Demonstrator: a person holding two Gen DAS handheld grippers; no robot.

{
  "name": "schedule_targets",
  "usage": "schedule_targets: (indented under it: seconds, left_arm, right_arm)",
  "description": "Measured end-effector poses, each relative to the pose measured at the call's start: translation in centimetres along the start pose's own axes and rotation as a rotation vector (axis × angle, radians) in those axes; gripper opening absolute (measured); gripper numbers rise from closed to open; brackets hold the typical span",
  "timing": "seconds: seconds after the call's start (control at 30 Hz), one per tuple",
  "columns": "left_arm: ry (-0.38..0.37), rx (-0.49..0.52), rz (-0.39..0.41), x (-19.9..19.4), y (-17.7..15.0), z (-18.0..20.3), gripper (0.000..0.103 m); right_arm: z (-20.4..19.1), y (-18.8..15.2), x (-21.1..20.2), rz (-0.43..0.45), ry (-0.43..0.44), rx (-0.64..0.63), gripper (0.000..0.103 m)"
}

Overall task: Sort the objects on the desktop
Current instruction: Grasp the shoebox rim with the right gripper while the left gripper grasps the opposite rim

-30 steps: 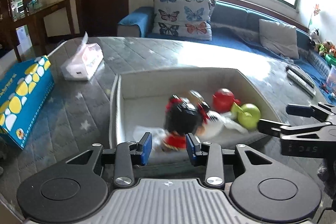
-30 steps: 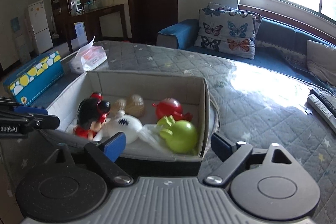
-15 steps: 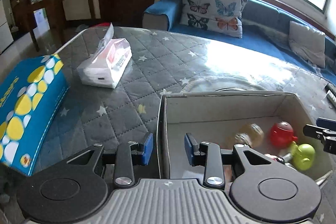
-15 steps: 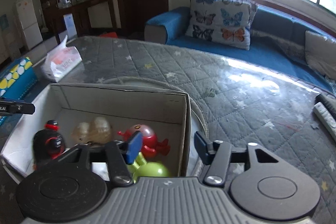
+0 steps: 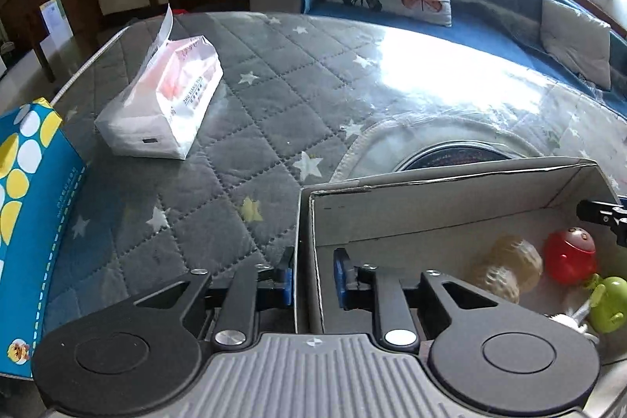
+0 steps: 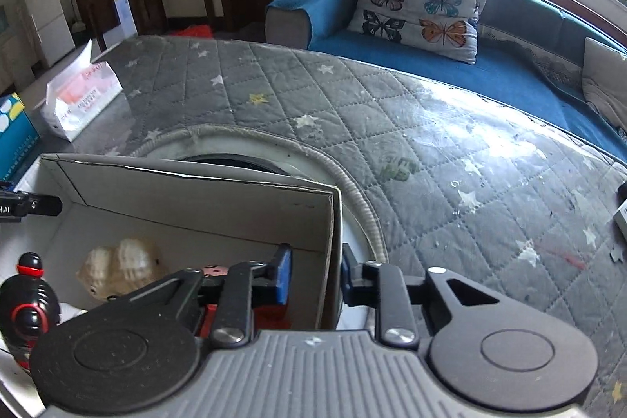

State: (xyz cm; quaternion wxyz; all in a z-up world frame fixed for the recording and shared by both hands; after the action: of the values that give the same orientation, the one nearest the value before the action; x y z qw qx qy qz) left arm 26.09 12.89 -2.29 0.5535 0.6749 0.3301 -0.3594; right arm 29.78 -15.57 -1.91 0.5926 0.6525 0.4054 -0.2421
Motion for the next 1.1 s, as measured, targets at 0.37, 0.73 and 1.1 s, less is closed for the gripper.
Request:
schedule_targets:
  seconds: [0.37,0.73,1.1]
  left_arm:
    - [0.053,-0.003,0.093,-0.8,1.1,-0.3,0.008]
    - [0.142,-0.042,0.351,-6.6,2.7,0.2,0.008]
    - [0.218,-0.025,0.519,-10.7,-1.5,2.7,0.008]
  right_arm:
    - [-0.1,1.1,-0.7,0.084,-0.014,-0.013,0.006]
    - [0.0,2.3,-7.0,0.359,0.029,-0.003,0.004]
    - [0.7,-1.0,-11.8,0.460,0.047,-0.028,0.004]
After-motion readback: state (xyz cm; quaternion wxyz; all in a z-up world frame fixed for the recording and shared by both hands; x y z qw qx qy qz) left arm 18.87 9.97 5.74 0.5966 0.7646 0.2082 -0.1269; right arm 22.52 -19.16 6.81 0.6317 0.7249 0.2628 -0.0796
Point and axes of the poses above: each gripper's, at about its wrist camera, not at the fingertips, and x roughly the way its jaws point, z to its right, y to its top, the point moved 3 cm from there along x, roughly the way its jaws point, and after that the axes turned 15 degrees about x, right-handed, at the moved point
